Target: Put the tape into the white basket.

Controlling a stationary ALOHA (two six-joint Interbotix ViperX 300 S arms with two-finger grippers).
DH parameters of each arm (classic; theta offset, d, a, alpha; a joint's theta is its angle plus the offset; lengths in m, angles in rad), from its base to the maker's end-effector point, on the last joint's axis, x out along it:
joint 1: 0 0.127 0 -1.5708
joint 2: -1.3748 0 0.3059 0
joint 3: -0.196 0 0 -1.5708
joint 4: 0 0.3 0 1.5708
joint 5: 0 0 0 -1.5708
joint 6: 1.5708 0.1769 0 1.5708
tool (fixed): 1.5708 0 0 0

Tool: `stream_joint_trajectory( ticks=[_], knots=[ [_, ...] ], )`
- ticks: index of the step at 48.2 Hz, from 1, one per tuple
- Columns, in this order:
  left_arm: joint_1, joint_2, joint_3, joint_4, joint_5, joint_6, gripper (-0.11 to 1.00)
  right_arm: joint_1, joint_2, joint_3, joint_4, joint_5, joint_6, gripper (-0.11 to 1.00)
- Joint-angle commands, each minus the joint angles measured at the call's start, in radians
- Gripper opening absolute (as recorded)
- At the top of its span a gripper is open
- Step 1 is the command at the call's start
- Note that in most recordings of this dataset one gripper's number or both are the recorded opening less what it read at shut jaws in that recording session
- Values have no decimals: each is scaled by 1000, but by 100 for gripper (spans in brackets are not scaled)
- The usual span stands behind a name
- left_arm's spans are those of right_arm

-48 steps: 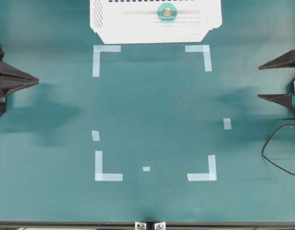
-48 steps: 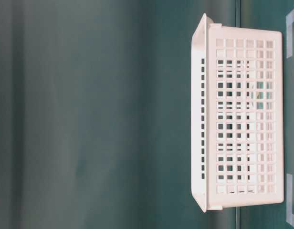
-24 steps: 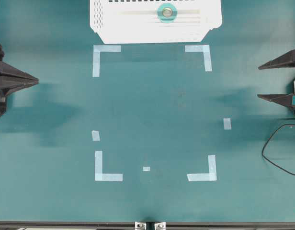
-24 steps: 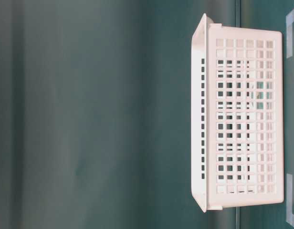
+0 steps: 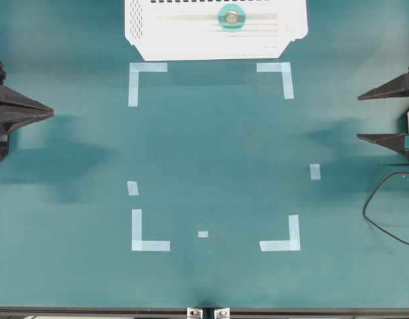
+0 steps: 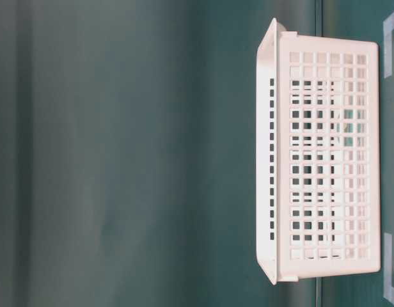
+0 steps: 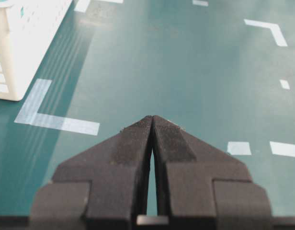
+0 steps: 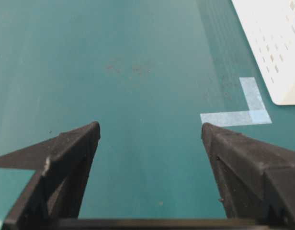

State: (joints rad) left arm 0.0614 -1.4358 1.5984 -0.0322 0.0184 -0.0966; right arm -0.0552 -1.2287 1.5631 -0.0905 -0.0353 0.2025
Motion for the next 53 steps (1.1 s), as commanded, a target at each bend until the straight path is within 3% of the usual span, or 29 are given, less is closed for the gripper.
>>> stream_joint_trajectory(
  ticks=[1, 53],
  knots=[
    [5, 9, -14, 2, -6, 2, -10, 0, 5, 0, -2, -34, -2, 91],
    [5, 9, -14, 2, -6, 2, -10, 2, 5, 12, -2, -54, -2, 91]
  ],
)
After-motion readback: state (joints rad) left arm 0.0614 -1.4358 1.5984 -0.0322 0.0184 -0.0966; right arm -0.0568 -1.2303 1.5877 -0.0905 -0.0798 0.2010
